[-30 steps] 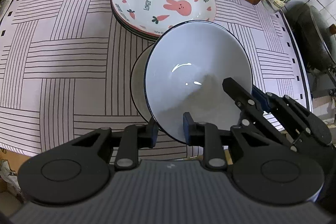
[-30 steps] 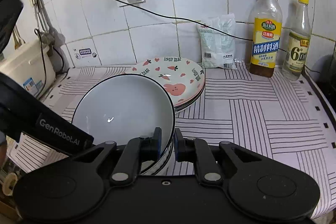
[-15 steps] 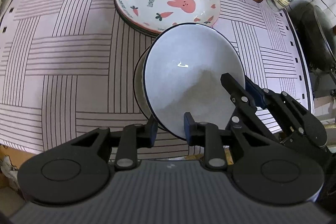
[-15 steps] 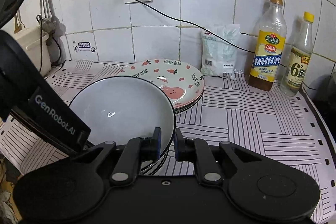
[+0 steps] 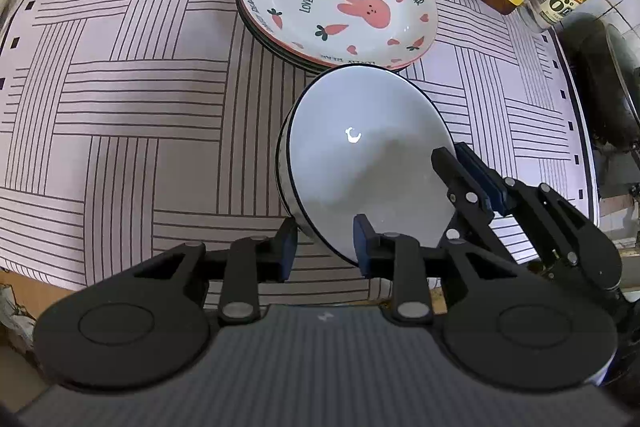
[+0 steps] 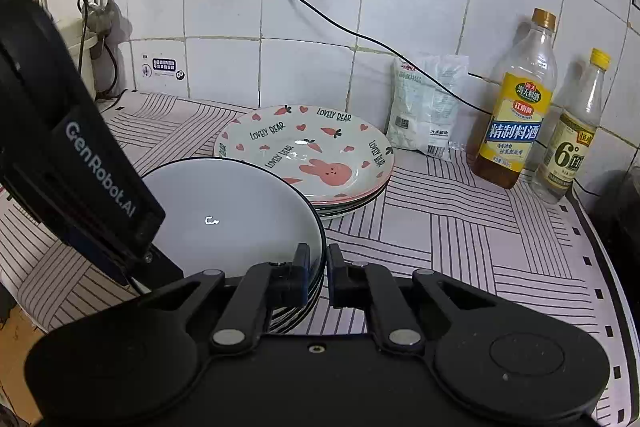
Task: Organize plates and bowls
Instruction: 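Lower the held bowl into the two stacked bowls and open both grippers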
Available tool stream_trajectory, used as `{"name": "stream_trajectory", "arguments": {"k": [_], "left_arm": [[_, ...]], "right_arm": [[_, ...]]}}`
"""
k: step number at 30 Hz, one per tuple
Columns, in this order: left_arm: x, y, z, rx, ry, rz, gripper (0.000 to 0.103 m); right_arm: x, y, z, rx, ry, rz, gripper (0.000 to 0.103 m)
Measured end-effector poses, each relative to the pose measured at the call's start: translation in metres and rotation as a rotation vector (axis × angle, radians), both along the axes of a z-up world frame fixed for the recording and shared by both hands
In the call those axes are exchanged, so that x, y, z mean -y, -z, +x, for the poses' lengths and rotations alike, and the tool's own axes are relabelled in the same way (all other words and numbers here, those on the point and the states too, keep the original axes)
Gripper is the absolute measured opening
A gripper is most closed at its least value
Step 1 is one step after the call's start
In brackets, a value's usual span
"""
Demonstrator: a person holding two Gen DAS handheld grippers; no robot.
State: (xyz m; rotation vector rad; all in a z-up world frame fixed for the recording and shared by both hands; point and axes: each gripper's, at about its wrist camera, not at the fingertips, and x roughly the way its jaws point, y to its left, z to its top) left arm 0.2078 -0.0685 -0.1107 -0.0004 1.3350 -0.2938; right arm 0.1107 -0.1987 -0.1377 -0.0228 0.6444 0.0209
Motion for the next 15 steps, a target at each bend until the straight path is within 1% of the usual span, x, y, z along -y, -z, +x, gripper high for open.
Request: {"name": "stream_trajectory", "arguments": {"k": [3, 6, 10, 11, 13, 15], "left_arm": [[-0.001, 0.0, -0.003, 0.023, 0.013, -0.001, 0.027], [-0.007, 0.0, -0.006, 0.053, 0.017, -0.027, 0.027], [-0.012, 0.001, -0.01, 0.086, 0.029, -0.046, 0.025], [-0.013, 0.001, -0.011, 0.092, 0.03, -0.05, 0.025], [-0.014, 0.0, -0.013, 0.102, 0.032, -0.053, 0.025], [-0.015, -0.004, -0.016, 0.12, 0.034, -0.059, 0.025]], "right_arm": [[0.002, -0.001, -0.001, -0.001, 0.002, 0.026, 0.012], [0.011, -0.002, -0.005, 0.008, 0.007, 0.113, 0.016], [0.027, -0.004, -0.019, 0.035, 0.005, 0.252, 0.016], [0.03, -0.004, -0.02, 0.038, 0.004, 0.271, 0.017], [0.032, -0.005, -0.024, 0.044, 0.003, 0.28, 0.021], [0.03, -0.007, -0.027, 0.046, -0.015, 0.258, 0.024]]}}
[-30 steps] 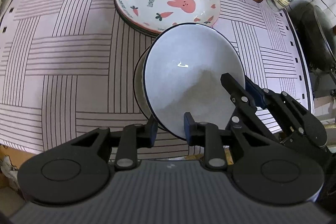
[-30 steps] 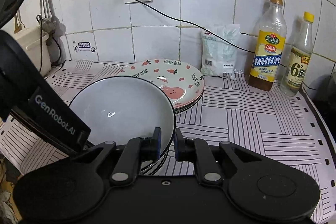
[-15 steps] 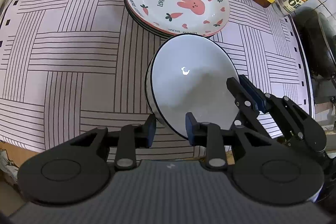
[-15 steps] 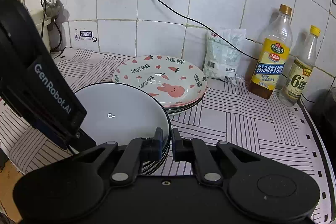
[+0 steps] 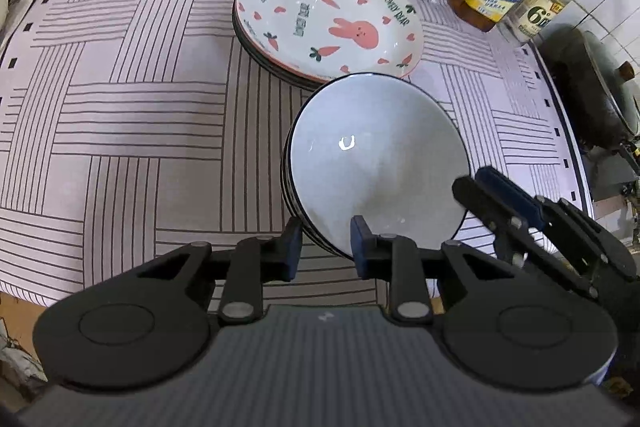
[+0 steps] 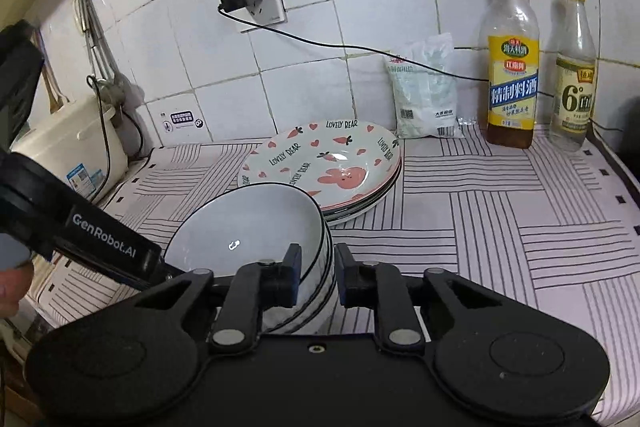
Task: Organize plates and bowls
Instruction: 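Lower the held bowl into the two stacked bowls and open both grippers, then close both grippers on the rim of the three-bowl stack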
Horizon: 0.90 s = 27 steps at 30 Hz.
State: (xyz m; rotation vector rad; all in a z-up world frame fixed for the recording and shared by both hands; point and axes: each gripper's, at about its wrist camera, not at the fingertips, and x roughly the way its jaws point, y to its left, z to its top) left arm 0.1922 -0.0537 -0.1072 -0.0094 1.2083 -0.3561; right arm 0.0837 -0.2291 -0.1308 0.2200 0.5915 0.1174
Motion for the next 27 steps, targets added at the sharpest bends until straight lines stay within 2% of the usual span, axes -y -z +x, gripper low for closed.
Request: {"name": "stream_trajectory", "arguments": {"k": [5, 8, 15, 18, 22, 25, 27], "left_arm": [[-0.003, -0.01, -0.012, 0.031, 0.021, -0.023, 0.028], [-0.005, -0.016, -0.021, 0.061, 0.038, -0.039, 0.029], [-0.012, -0.018, -0.04, 0.107, 0.067, -0.081, 0.032], [-0.014, -0.015, -0.047, 0.129, 0.084, -0.073, 0.032], [-0.018, -0.014, -0.053, 0.157, 0.088, -0.095, 0.033], [-0.026, -0.014, -0.051, 0.187, 0.065, -0.12, 0.04], [-0.029, -0.011, -0.048, 0.195, 0.044, -0.141, 0.041]], "right_arm": [[-0.008, -0.007, -0.009, -0.014, -0.089, -0.051, 0.031], [-0.014, -0.008, -0.015, -0.018, -0.129, -0.083, 0.045], [-0.026, 0.0, -0.032, -0.014, -0.174, -0.116, 0.064], [-0.028, 0.008, -0.035, -0.016, -0.193, -0.1, 0.07], [-0.028, 0.031, -0.031, -0.04, -0.153, -0.071, 0.074], [-0.028, 0.049, -0.026, -0.055, -0.133, -0.066, 0.077], [-0.028, 0.059, -0.023, -0.056, -0.132, -0.07, 0.087]]}}
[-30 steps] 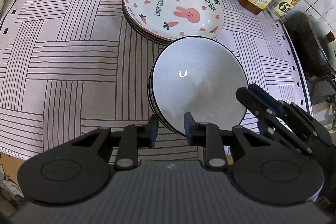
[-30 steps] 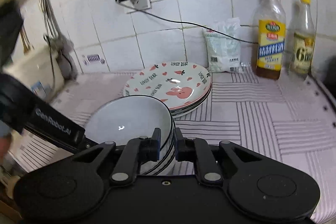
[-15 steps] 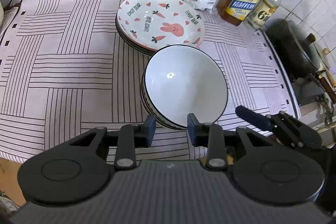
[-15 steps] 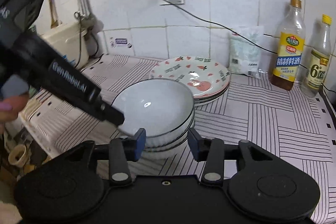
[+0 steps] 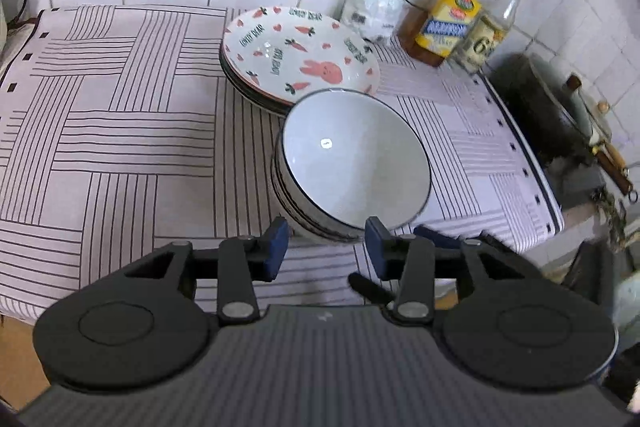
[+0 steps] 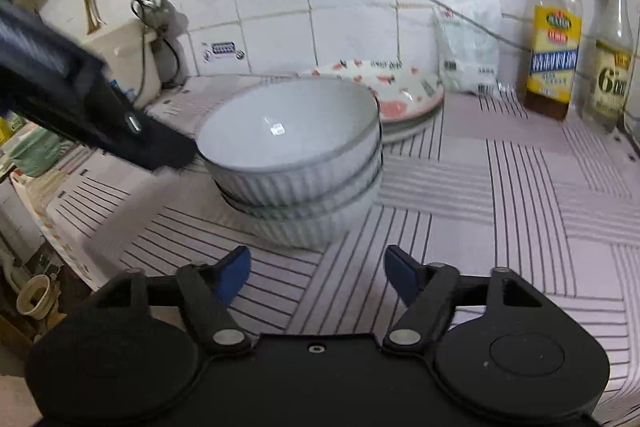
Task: Organize plates and bowls
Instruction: 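Close both grippers on the rim of the three-bowl stack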
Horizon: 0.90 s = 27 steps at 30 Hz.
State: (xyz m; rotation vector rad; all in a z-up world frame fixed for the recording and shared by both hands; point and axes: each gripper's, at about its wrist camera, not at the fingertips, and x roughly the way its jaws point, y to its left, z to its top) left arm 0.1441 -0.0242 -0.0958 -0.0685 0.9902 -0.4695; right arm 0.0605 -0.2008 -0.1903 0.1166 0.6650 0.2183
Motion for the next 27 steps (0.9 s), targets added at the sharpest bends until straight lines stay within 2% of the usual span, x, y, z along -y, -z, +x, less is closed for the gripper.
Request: {"name": "stream_trajectory", "arguments": {"k": [3, 5, 8, 15, 27], "left_arm": [[-0.004, 0.006, 0.008, -0.006, -0.035, -0.029, 0.043], [-0.006, 0.012, 0.014, -0.009, -0.055, -0.056, 0.049], [-0.004, 0.026, 0.025, -0.019, -0.065, -0.037, 0.052], [0.004, 0.058, 0.051, -0.08, -0.071, -0.059, 0.05], [0.001, 0.075, 0.072, -0.114, -0.107, -0.16, 0.049]], "right_arm": [[-0.002, 0.013, 0.005, 0.007, -0.016, -0.009, 0.087], [-0.003, 0.02, 0.01, 0.011, -0.024, -0.004, 0.088], [-0.003, 0.025, 0.016, 0.048, -0.032, -0.002, 0.089], [-0.014, 0.035, 0.033, 0.146, -0.101, -0.068, 0.089], [-0.017, 0.036, 0.055, 0.164, -0.156, -0.051, 0.095]]}}
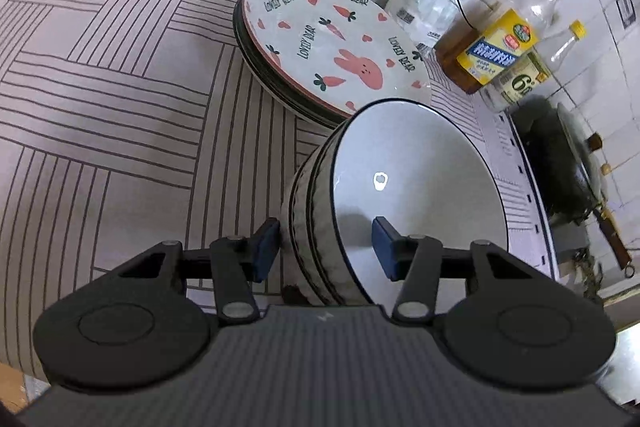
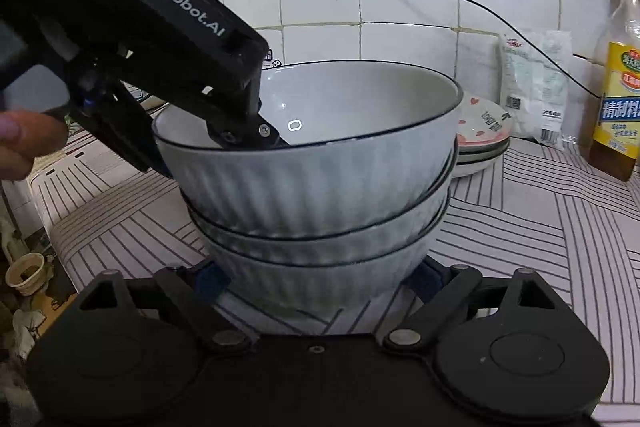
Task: Organize plates and bowls
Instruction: 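Close both grippers on the rim of the three-bowl stack, then lift the bowl stack and carry it over the pink bunny plate stack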
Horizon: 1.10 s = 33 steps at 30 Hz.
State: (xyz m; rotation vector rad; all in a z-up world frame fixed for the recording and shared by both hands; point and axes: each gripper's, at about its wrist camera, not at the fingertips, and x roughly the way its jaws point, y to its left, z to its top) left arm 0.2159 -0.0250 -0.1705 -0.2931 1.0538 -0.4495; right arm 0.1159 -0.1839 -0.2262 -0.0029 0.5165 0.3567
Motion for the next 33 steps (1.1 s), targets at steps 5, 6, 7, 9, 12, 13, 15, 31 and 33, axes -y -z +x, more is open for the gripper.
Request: {"name": "stream_trajectory", "arguments": {"k": [5, 6, 7, 9, 12, 13, 15, 31, 33], "left_arm": [[0.003, -0.001, 0.002, -0.008, 0.024, 0.016, 0.049], [0.003, -0.002, 0.002, -0.01, 0.026, 0.017, 0.049], [0.002, -0.002, 0.002, -0.01, 0.029, 0.018, 0.049], [0.003, -0.003, 0.001, -0.009, 0.039, 0.024, 0.049], [0.002, -0.007, 0.0, 0.0, 0.054, 0.025, 0.049], [0.002, -0.01, -0.001, 0.007, 0.06, 0.026, 0.049], [0.003, -0.016, -0.001, 0.026, 0.073, 0.034, 0.049], [0.014, -0.072, 0.026, 0.135, 0.114, 0.037, 0.049], [0.017, -0.076, 0.033, 0.152, 0.119, 0.043, 0.05]], "right_arm": [[-0.002, -0.003, 0.005, -0.024, -0.009, -0.022, 0.094], [-0.003, -0.004, 0.004, -0.028, -0.007, -0.028, 0.094], [-0.003, -0.004, 0.005, -0.032, -0.003, -0.028, 0.094], [-0.004, -0.005, 0.004, -0.035, 0.004, -0.023, 0.094], [-0.007, -0.007, -0.002, -0.026, 0.015, -0.028, 0.094], [-0.008, -0.008, -0.003, -0.02, 0.018, -0.033, 0.094], [-0.009, -0.012, -0.005, -0.007, 0.023, -0.033, 0.094], [-0.006, -0.054, 0.023, 0.092, 0.074, -0.051, 0.093], [-0.004, -0.059, 0.03, 0.099, 0.079, -0.049, 0.093]]}}
